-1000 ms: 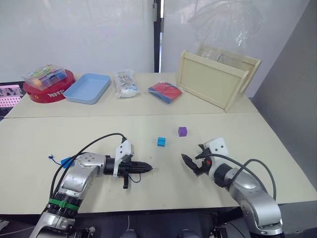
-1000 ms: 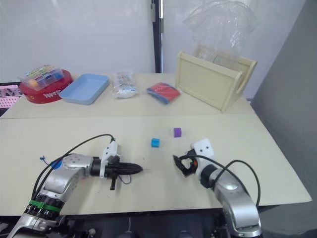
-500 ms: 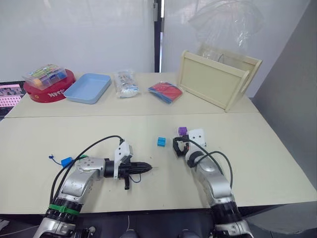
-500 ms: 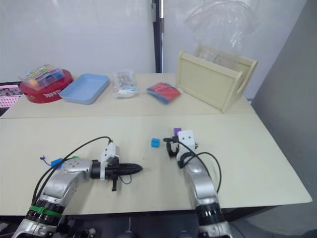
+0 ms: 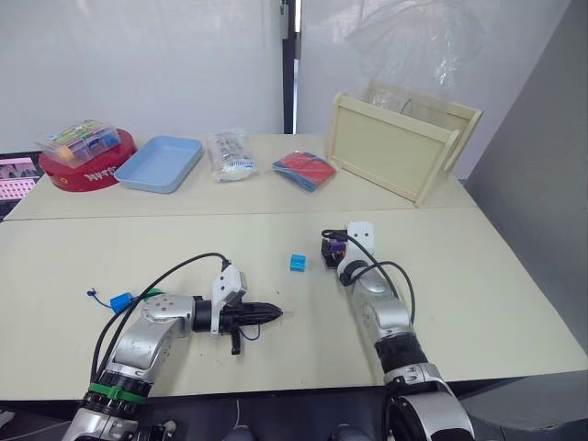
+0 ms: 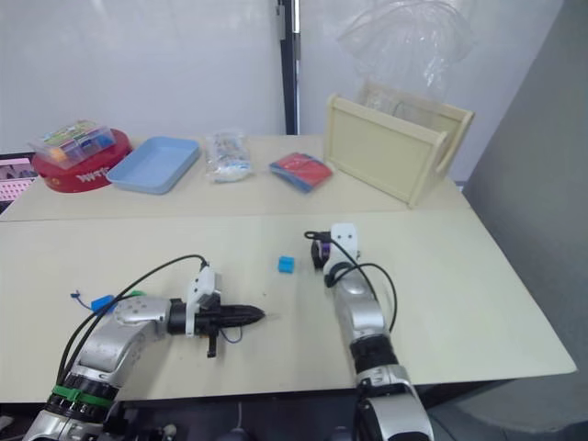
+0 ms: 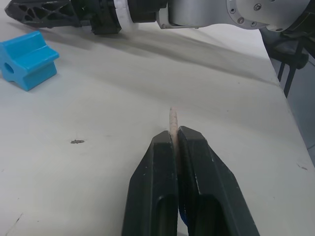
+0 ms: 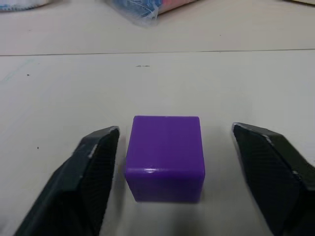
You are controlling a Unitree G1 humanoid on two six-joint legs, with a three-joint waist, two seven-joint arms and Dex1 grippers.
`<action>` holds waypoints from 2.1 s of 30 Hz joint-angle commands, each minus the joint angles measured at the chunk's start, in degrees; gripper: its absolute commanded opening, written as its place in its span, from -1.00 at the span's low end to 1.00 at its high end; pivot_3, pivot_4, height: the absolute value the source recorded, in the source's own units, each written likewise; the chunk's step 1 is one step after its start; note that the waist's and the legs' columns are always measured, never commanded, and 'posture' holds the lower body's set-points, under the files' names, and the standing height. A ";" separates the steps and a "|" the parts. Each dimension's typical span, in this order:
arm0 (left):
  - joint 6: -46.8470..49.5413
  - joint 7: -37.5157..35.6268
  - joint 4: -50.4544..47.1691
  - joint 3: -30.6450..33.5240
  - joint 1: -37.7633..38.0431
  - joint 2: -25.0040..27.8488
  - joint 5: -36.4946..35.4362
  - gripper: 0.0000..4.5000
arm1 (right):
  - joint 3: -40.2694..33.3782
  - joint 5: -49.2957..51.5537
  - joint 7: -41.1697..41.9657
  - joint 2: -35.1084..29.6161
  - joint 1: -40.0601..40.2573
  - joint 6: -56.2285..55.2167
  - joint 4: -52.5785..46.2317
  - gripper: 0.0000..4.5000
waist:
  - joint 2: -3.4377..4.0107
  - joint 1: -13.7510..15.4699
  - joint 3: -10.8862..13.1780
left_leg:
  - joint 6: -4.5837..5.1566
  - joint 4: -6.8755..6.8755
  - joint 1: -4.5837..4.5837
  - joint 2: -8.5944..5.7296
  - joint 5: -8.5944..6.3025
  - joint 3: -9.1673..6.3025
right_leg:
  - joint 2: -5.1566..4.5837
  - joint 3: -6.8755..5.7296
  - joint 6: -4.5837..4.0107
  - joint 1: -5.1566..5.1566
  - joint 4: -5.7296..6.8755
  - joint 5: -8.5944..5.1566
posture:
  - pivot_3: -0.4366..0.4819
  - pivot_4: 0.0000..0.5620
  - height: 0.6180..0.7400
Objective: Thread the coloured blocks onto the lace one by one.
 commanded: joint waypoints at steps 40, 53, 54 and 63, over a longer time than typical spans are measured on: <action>-0.91 -1.81 0.69 -0.73 -1.31 1.39 -0.23 -1.00 | 24.25 -5.89 2.50 -2.75 43.93 16.28 -58.73 0.30 | 0.01 0.75 0.00 | 0.00 -0.23 -0.08 -0.01 0.00 0.00 | -0.01 0.02 0.00 -0.15 -0.13 0.00 | -0.05 -0.47 1.00; -1.67 -1.10 1.44 -0.78 -1.91 0.51 -0.03 -1.00 | 13.37 16.30 35.04 -27.13 30.55 29.83 -65.36 0.98 | 0.00 0.95 0.01 | 0.00 -0.14 0.00 -0.03 0.00 -0.03 | 0.00 -0.05 0.00 0.06 -0.22 0.00 | -0.05 -0.47 1.00; -1.76 -1.10 1.64 -0.88 -2.08 0.43 0.05 -1.00 | 13.21 17.68 38.68 -30.04 28.72 30.27 -63.73 0.98 | -0.01 0.96 0.01 | 0.00 -0.13 0.00 -0.04 0.00 -0.03 | -0.01 -0.04 0.00 0.07 -0.22 0.00 | -0.05 -0.47 1.00; -0.92 -1.47 -1.12 -1.21 -0.51 1.05 -0.71 -1.00 | 25.37 8.30 65.60 -43.10 6.78 9.05 -35.05 0.98 | -0.01 0.63 0.02 | 0.03 0.03 0.04 -0.03 -0.01 -0.01 | 0.02 -0.03 0.00 0.11 -0.23 0.00 | -0.05 -0.47 1.00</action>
